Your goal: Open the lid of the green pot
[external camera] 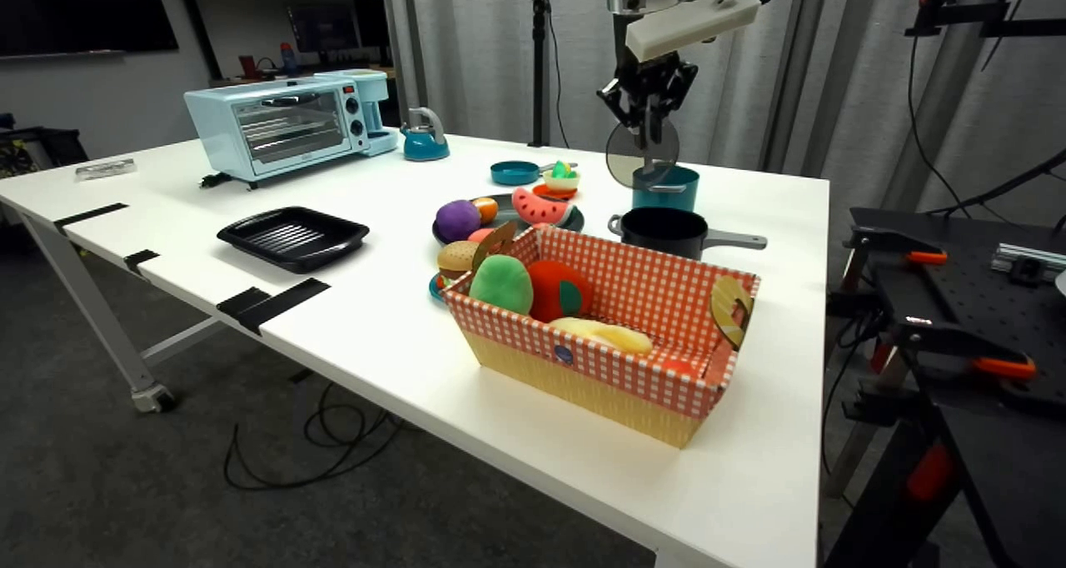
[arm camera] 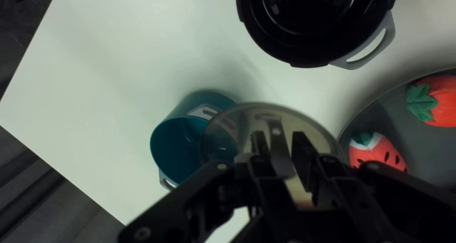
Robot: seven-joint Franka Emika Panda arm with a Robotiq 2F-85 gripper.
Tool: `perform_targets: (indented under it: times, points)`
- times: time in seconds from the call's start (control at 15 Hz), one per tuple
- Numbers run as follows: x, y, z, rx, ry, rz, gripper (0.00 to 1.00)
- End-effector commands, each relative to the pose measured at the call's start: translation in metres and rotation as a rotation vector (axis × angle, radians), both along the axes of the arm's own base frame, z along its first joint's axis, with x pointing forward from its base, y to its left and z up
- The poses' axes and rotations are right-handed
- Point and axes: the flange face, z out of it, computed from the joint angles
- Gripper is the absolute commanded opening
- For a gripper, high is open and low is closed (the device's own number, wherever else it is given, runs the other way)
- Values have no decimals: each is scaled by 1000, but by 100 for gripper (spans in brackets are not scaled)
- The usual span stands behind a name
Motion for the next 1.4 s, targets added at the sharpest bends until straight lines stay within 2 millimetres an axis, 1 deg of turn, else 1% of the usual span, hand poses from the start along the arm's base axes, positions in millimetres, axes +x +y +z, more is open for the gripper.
perform_targets:
  times: [0.0, 0.27, 0.4, 0.6, 0.93, 1.13, 1.33]
  points:
    - [8, -6, 7, -1, 21, 11, 56]
    - [10, -9, 7, -2, 32, 12, 87]
    - [11, -10, 8, -1, 36, 11, 99]
    - [9, -12, 7, 14, 50, 14, 100]
    - [0, -19, 1, 68, 137, 46, 100]
    - [-12, -21, -1, 121, 241, 134, 100]
    - [-25, -26, 0, 121, 339, 220, 100]
